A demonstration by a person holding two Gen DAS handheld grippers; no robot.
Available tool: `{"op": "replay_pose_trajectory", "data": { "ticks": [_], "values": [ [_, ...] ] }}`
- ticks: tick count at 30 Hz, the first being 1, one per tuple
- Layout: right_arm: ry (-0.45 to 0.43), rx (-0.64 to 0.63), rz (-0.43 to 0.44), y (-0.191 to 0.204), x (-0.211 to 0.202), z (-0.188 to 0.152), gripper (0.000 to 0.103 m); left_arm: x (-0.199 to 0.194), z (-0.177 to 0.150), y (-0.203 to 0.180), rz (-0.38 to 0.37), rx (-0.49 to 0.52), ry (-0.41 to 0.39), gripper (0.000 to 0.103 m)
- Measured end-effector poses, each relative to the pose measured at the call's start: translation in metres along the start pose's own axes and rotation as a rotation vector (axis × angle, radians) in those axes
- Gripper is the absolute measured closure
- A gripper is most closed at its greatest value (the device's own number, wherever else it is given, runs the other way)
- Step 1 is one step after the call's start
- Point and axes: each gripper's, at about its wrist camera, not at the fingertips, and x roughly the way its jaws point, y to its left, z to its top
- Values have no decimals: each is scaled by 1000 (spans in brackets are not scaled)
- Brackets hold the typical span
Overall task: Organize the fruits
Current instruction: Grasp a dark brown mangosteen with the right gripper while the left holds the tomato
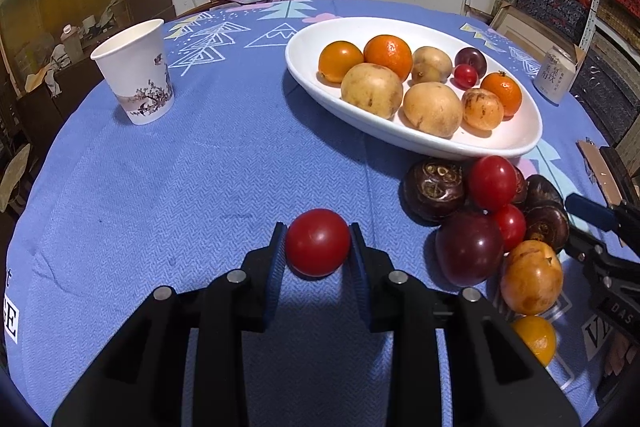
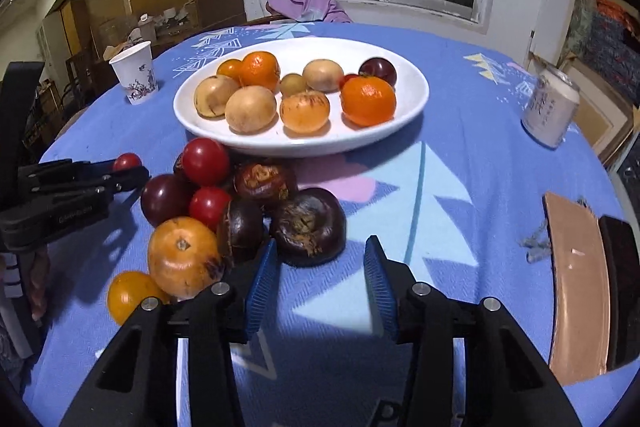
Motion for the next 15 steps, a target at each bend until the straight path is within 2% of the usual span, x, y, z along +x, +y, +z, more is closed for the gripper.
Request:
{"op": "replay_pose_trajectory", "data": {
  "ticks": [3,6,15],
  "values": [
    [-4,3,16,-1,6,7,56,0,0,0,2,2,0,73],
    [66,23,53,-4,22,10,54,0,0,-1,3,4,0,73],
    [54,26,55,-4,20,10,55,1,-1,-1,6,7,0,73]
  ]
}}
